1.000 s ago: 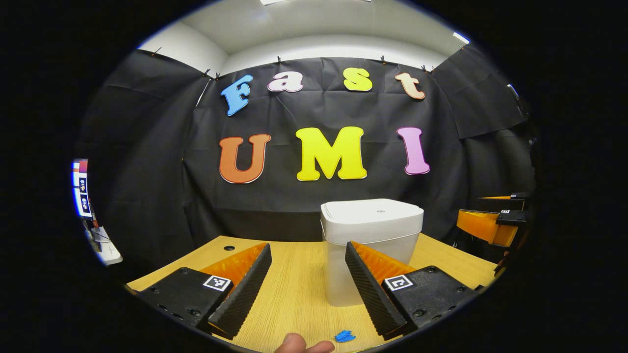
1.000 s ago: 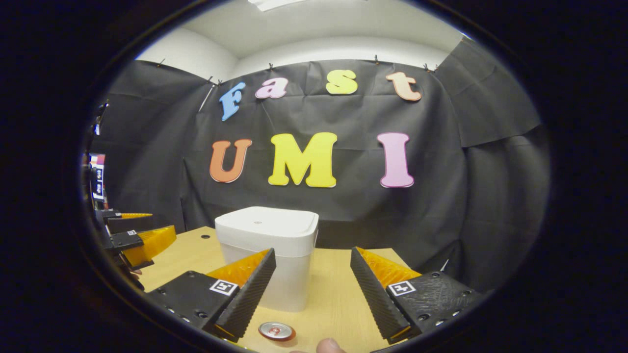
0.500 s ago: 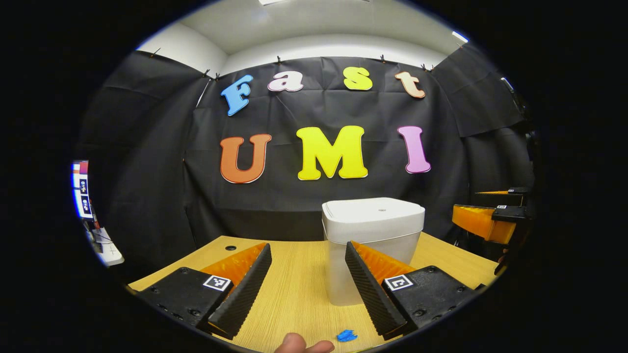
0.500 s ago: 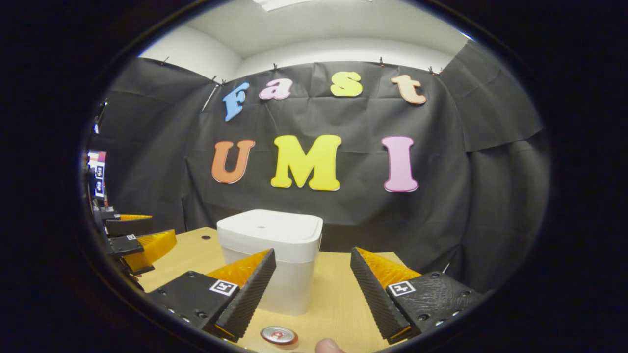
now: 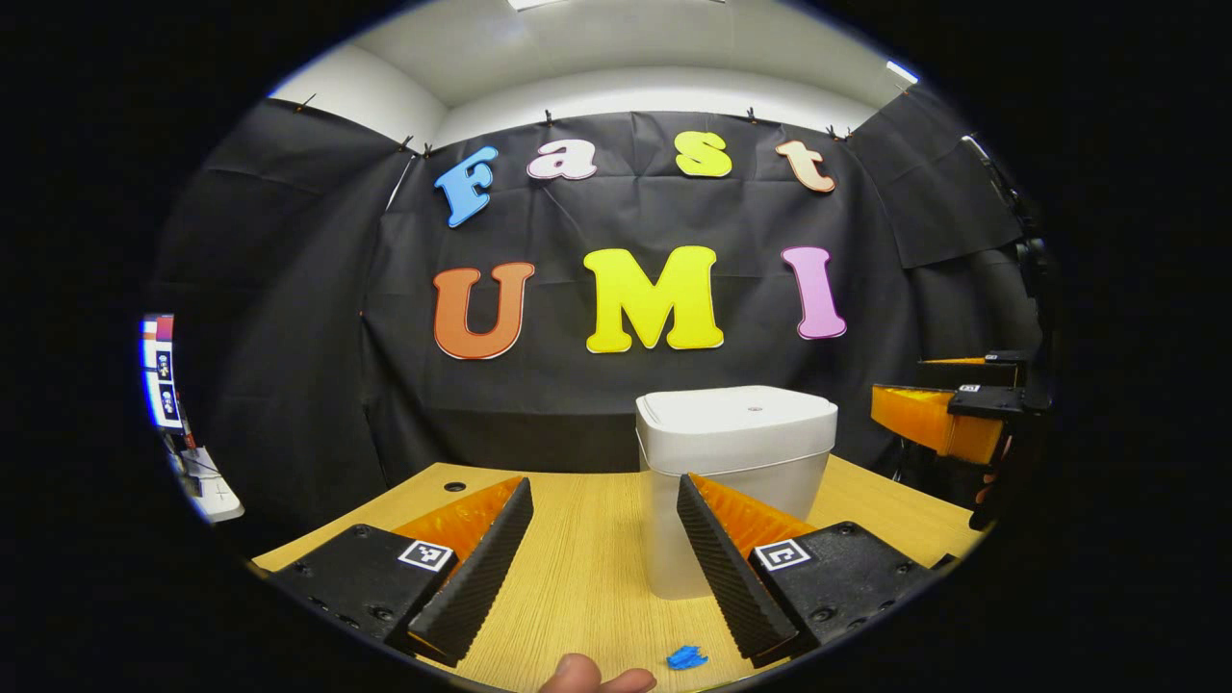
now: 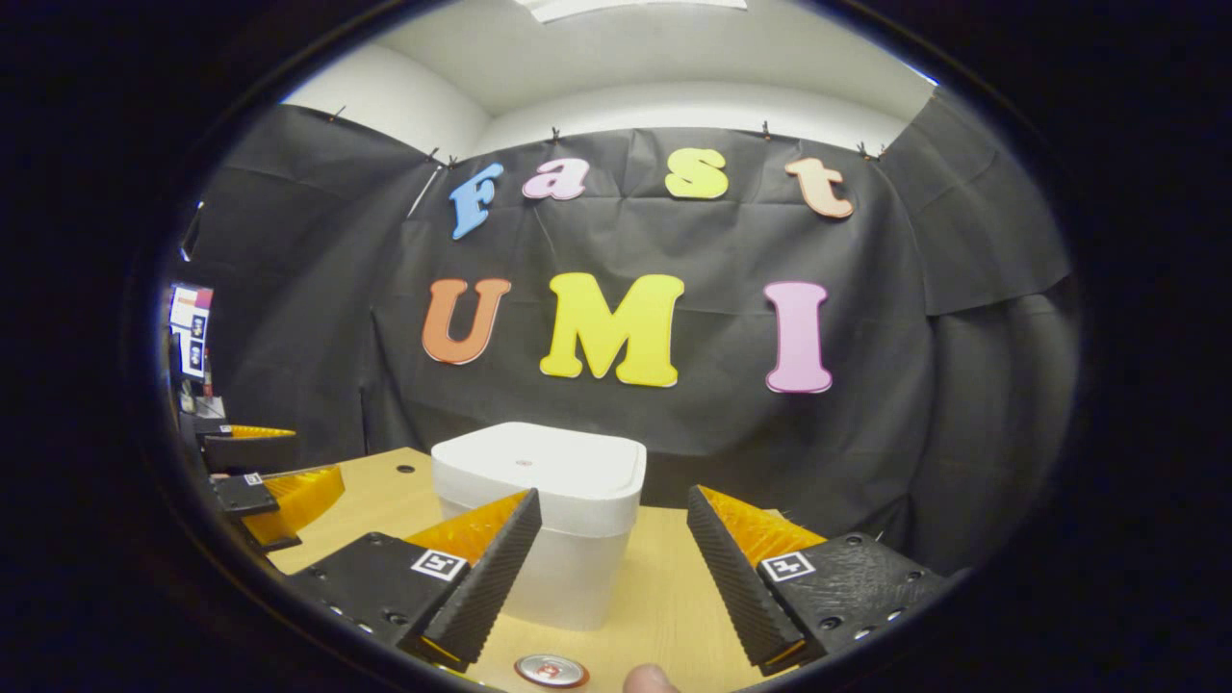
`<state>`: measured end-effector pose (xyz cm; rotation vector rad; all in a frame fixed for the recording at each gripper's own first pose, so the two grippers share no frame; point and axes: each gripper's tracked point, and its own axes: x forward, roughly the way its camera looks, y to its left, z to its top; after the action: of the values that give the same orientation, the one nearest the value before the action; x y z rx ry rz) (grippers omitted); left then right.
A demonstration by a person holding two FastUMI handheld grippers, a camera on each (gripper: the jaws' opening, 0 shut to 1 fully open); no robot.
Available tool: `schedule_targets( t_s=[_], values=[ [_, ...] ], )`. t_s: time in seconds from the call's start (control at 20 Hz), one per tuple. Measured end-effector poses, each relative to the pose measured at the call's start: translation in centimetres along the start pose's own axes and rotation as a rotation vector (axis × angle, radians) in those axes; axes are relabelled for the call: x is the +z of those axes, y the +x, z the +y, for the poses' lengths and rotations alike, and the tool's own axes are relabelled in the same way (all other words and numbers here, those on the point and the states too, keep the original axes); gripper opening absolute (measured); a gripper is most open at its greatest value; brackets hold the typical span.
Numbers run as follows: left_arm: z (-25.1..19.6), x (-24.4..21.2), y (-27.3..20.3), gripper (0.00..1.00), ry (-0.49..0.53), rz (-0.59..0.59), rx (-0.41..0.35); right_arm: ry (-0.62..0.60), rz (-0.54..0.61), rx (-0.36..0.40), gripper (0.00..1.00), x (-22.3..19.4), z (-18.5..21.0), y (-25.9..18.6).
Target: Press the lid of the desktop garbage bin to open it, pick up the crumpled paper on the desktop and throw it into the bin, then pick up the pop can on the desktop and drop it into the bin, and finally close the garbage bin lid.
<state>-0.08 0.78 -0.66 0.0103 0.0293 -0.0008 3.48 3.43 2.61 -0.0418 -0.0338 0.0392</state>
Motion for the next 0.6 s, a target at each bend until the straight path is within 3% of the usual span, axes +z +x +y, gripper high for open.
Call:
schedule_targets(
  t_s=[0.1,0.3,0.35,0.4,0.45,0.55,0.6],
  values=[
    [-0.1,0.0,0.1,0.98,0.006,-0.005,0.002,0.003,-0.001,0.005,0.89,0.8,0.2,0.9],
    [-0.4,-0.4,0.0,0.98,0.009,-0.002,-0.015,-0.007,0.000,-0.016,0.66,1.2,0.4,3.2],
    [-0.4,-0.4,-0.1,0.98,0.005,-0.004,-0.021,-0.011,0.009,-0.009,0.50,1.0,0.7,3.8],
    [-0.3,-0.5,-0.1,0.98,-0.002,-0.004,-0.026,-0.006,0.021,0.002,0.44,0.7,1.2,4.4],
    [-0.3,-0.7,-0.1,0.98,-0.008,-0.002,-0.029,-0.001,0.033,0.012,0.30,0.5,1.6,5.0],
    [0.1,-0.9,0.2,0.98,-0.010,0.002,-0.027,0.003,0.049,0.017,0.30,0.0,2.3,6.5],
    [0.3,-1.1,0.1,0.98,-0.009,0.003,-0.023,0.014,0.054,0.042,0.18,0.2,2.8,6.3]
  ],
)
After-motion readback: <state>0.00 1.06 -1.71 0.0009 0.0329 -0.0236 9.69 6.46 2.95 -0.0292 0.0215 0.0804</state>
